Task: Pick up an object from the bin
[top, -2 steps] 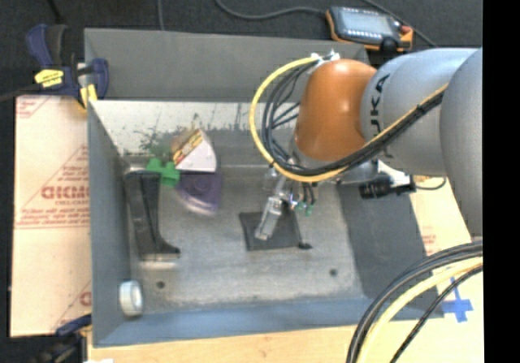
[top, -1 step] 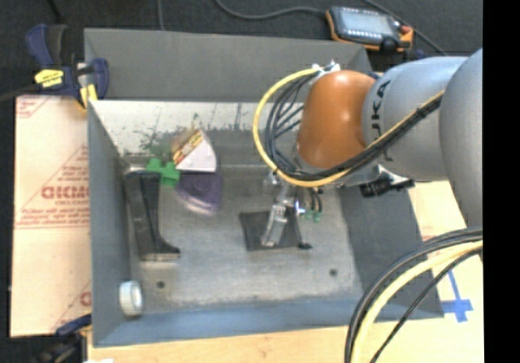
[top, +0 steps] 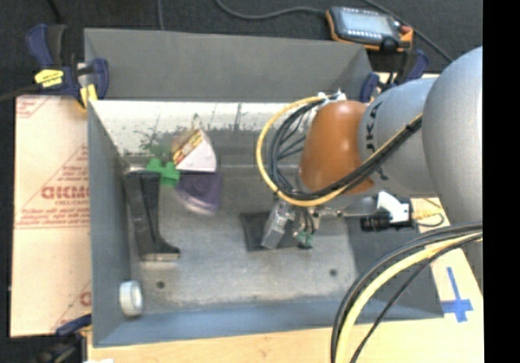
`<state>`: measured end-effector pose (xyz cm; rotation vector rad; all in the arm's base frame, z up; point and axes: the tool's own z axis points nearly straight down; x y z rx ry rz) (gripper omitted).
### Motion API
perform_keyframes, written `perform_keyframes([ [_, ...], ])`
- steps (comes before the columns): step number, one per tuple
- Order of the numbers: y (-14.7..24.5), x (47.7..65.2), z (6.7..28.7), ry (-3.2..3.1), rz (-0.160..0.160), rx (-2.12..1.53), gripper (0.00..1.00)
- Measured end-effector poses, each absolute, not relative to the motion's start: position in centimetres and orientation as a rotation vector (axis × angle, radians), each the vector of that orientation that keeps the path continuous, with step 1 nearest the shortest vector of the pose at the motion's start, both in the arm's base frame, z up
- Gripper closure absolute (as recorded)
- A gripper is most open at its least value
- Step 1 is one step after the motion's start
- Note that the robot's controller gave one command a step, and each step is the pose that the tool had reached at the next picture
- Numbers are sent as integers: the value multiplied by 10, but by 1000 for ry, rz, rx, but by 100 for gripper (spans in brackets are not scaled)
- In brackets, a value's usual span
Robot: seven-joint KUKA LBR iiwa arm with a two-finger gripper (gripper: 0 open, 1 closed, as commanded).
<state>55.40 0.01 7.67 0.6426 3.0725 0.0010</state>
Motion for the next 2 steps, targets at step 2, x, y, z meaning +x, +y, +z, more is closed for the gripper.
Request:
perform_keyframes([
  [2, 12, 546, 119, 3083, 0, 607, 100],
])
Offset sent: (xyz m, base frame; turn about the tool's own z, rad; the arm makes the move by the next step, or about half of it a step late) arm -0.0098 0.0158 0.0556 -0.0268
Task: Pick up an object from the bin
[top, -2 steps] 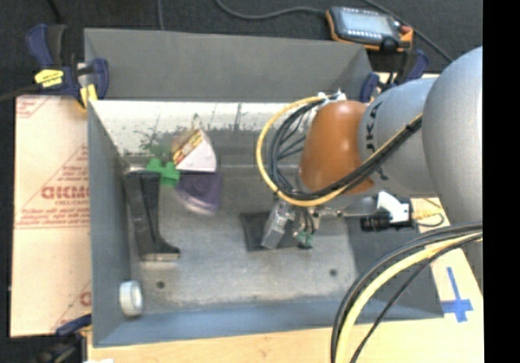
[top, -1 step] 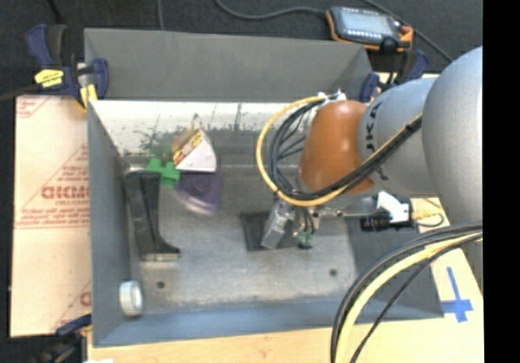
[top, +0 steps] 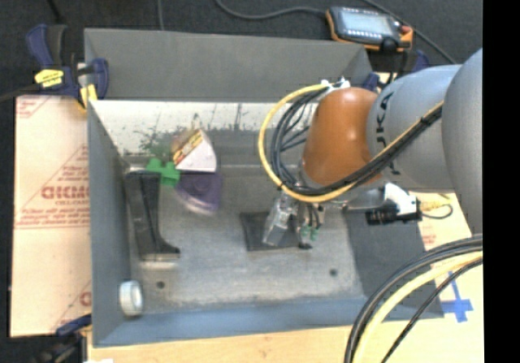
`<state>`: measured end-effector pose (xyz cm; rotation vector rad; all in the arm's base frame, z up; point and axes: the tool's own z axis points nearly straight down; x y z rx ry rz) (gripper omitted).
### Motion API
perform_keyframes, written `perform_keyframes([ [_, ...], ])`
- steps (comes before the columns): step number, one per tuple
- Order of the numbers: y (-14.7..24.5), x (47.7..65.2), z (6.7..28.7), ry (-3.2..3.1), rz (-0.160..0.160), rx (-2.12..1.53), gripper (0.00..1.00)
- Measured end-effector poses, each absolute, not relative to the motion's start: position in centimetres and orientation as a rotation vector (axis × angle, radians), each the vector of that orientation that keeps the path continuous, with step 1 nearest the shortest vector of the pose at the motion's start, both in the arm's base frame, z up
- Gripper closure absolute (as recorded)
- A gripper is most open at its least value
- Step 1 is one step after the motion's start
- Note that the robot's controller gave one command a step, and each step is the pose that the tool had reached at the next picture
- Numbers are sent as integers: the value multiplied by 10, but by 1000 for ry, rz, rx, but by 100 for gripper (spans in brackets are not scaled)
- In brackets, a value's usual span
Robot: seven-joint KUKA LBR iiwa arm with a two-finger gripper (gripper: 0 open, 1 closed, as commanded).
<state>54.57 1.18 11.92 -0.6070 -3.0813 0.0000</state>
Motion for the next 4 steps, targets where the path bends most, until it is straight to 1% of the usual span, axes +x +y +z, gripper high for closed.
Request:
perform_keyframes([
  [1, 6, 569, 143, -3088, -2, -597, 100],
  [2, 33, 586, 160, -3090, -2, -586, 0],
  [3, 33, 586, 160, -3090, -2, -586, 0],
  [4, 3, 588, 118, -3097, -5, -594, 0],
])
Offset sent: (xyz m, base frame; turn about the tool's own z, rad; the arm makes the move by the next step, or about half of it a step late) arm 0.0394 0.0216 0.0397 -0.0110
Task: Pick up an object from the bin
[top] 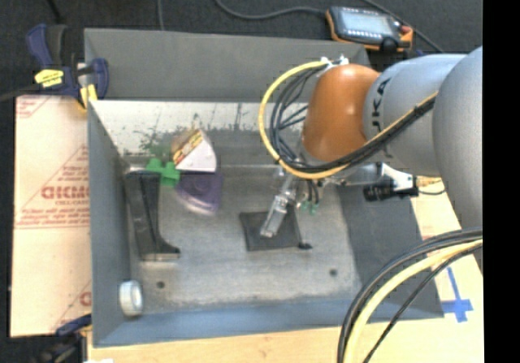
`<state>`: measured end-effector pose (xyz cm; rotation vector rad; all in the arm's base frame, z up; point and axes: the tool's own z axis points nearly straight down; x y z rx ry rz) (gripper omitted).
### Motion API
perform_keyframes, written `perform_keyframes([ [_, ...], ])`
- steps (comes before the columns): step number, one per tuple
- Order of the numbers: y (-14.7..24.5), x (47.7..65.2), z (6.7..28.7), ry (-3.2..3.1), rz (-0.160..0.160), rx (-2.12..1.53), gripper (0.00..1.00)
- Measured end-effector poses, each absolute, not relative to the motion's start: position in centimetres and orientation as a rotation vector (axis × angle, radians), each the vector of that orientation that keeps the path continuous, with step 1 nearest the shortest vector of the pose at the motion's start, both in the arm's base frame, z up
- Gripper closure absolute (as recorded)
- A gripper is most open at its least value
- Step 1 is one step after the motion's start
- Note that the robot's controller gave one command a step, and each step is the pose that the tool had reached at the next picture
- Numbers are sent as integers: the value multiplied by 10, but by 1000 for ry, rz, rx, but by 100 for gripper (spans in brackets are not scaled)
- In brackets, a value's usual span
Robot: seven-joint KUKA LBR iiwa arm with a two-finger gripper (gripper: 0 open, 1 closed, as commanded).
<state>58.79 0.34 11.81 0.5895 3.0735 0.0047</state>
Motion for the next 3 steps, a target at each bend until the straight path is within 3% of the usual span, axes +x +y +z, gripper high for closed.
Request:
perform_keyframes([
  [1, -10, 553, 88, 3050, -2, 756, 0],
  [2, -22, 550, 72, 3028, 1, 821, 100],
  [3, -22, 550, 72, 3028, 1, 822, 100],
])
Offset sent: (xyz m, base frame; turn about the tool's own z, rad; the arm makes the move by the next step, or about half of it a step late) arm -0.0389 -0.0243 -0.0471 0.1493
